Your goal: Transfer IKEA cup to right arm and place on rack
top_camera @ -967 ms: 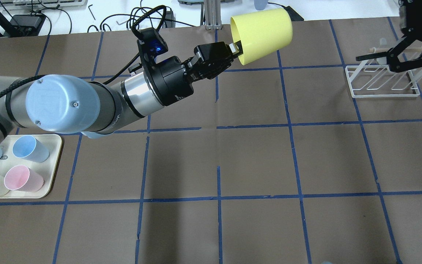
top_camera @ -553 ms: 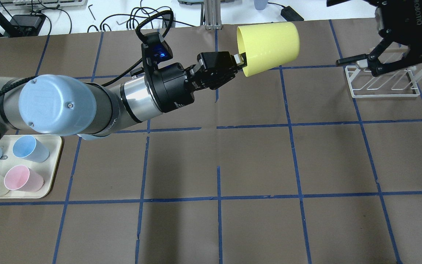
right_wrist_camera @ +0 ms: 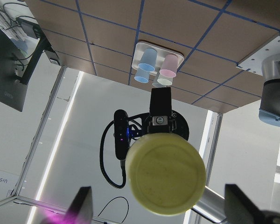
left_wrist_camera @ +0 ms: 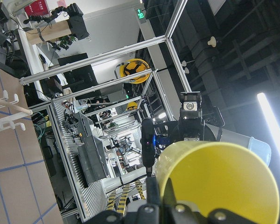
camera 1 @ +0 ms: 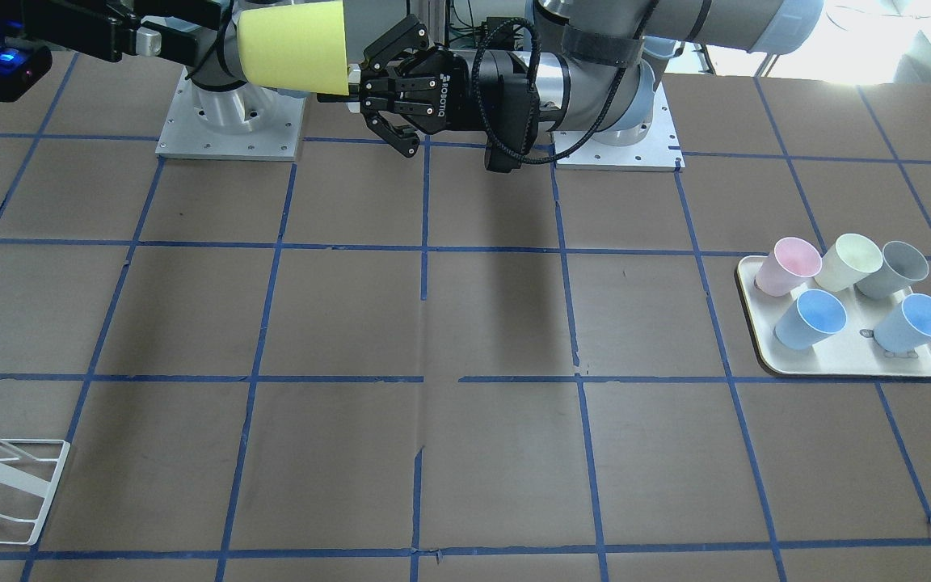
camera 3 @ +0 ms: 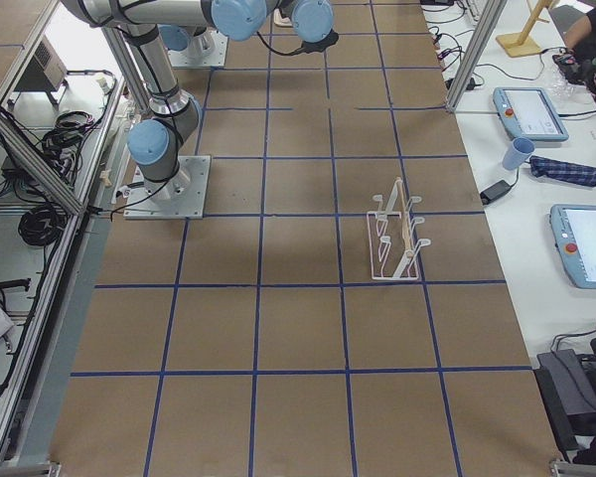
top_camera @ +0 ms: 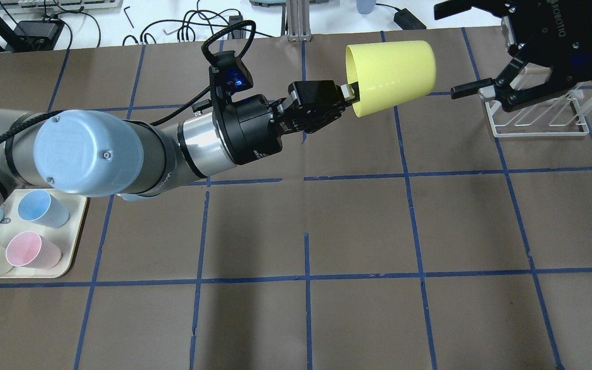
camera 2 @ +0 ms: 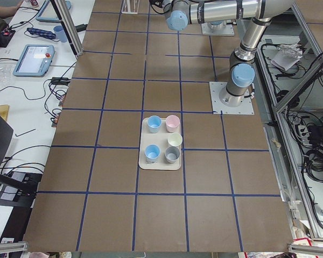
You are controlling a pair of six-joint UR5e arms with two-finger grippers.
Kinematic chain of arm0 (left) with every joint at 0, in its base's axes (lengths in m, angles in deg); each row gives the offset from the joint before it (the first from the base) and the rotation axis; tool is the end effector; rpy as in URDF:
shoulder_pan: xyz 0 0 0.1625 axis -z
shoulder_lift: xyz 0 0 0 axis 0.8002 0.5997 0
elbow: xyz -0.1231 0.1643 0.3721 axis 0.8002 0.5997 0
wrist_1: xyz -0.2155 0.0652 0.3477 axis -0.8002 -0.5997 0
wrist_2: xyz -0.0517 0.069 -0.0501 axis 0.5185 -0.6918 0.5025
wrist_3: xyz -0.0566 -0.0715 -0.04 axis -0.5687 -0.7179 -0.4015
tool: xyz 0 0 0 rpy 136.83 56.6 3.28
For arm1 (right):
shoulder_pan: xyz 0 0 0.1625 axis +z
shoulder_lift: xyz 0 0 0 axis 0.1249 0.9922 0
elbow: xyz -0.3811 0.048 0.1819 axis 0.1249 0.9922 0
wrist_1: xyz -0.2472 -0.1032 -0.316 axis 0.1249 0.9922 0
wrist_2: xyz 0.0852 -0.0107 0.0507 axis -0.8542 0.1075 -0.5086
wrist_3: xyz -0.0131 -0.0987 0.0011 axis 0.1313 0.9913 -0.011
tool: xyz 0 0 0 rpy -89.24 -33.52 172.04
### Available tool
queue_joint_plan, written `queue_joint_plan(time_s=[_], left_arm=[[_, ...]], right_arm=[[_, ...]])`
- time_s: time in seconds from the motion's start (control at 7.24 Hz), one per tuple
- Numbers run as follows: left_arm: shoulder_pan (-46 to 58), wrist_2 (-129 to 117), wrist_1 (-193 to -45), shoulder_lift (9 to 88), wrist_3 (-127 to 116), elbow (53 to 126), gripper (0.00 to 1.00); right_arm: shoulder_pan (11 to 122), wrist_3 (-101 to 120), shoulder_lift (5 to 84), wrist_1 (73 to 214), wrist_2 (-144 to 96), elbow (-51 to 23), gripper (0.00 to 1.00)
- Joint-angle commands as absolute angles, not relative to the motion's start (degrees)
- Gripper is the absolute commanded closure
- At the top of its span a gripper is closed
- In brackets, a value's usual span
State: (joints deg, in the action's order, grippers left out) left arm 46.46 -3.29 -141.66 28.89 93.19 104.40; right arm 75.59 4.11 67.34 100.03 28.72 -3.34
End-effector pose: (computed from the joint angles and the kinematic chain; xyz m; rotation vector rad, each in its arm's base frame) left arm -0.2972 -0.4134 0.4084 -0.0580 -1.4067 0.4366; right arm 0.0577 -0.4520 0.5513 1.1761 1.6316 0.8409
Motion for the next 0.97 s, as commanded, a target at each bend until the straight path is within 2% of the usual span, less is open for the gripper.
queue_joint_plan(time_s=[0.0,0.83], left_arm=[[46.5,-3.2,-141.7,28.9,93.3,104.4,1.00],[46.5,-3.1,-141.7,28.8,93.3,104.3,1.00]], right_arm=[[76.0,3.6,67.3,99.9,28.8,-3.6,0.00],[79.6,3.6,66.6,100.1,28.9,-3.8,0.00]])
